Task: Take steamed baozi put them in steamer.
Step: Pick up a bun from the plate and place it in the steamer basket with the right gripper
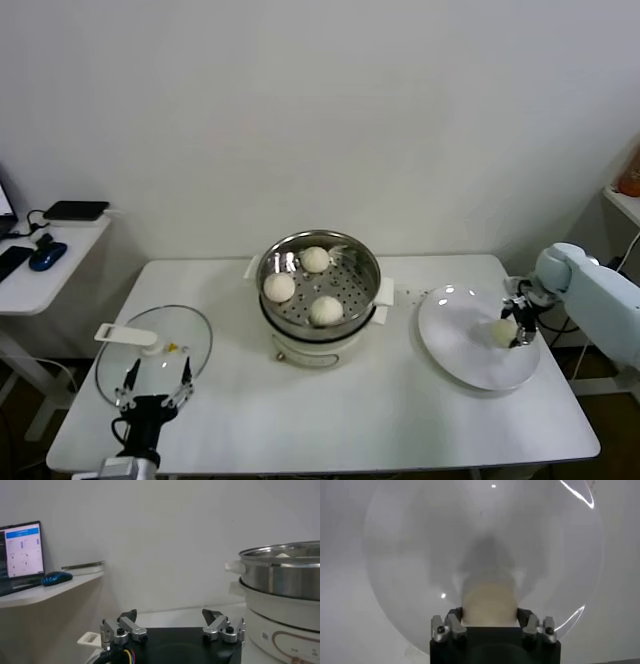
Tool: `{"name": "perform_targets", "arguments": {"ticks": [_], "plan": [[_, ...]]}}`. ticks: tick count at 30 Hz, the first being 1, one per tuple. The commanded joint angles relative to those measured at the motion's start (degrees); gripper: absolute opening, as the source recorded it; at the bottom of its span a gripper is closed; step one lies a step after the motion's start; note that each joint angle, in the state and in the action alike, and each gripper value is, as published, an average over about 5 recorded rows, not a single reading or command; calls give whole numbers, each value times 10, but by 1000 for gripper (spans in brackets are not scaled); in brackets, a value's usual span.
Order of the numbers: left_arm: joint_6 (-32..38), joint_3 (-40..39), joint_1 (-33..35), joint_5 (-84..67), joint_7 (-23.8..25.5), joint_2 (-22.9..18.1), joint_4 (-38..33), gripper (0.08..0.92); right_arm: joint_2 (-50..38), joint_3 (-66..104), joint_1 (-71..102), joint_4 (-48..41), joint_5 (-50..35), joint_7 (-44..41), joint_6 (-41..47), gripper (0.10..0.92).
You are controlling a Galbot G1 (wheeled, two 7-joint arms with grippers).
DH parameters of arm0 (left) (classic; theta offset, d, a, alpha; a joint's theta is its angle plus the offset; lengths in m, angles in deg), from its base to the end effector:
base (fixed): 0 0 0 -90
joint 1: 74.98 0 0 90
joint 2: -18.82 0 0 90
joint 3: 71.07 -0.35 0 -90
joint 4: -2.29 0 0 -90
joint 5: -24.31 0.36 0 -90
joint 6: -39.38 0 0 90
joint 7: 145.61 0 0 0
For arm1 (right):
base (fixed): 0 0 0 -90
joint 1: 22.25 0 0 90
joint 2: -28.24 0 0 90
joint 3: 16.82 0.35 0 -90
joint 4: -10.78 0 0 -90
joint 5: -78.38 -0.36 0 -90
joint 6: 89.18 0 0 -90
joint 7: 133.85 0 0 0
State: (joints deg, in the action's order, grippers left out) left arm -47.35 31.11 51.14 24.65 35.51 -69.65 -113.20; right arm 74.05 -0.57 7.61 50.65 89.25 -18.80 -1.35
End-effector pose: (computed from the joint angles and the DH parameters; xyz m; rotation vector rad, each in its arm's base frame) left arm 0.1427 0.0737 -0.3433 0.2186 -2.9993 -0.2127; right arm 0.5555 -0.2777 -0.2445 1.1125 -1.3004 1.2424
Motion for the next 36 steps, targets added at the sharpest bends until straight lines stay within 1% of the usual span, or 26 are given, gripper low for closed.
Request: {"name": "perform_targets", "arguments": {"ticks": [1, 4, 7, 13, 18, 30, 36], "plan": [[1, 0, 1, 0, 0, -1, 1, 823, 1, 2, 1, 1, 1, -2, 0, 684], [1, 0, 0, 0, 0, -1, 0, 823, -4, -1, -1, 10, -9, -2, 4, 675], [1, 1, 0, 0, 0, -1, 0, 823, -12, -14, -11, 27, -38, -2, 15, 678], [2, 2, 0, -1, 0, -1, -3, 823, -27, -94, -86, 71, -171, -1, 64, 677], [4, 4, 1, -3, 0, -2, -7, 823, -21, -199, -199, 98, -248, -1, 80, 676], [11, 0, 4, -5, 1, 0, -17, 823, 73, -385, -412, 144, -429, 5, 133, 679], [8, -15, -1, 0, -3, 3, -24, 823, 133, -415, -438, 157, -472, 17, 154, 682]]}}
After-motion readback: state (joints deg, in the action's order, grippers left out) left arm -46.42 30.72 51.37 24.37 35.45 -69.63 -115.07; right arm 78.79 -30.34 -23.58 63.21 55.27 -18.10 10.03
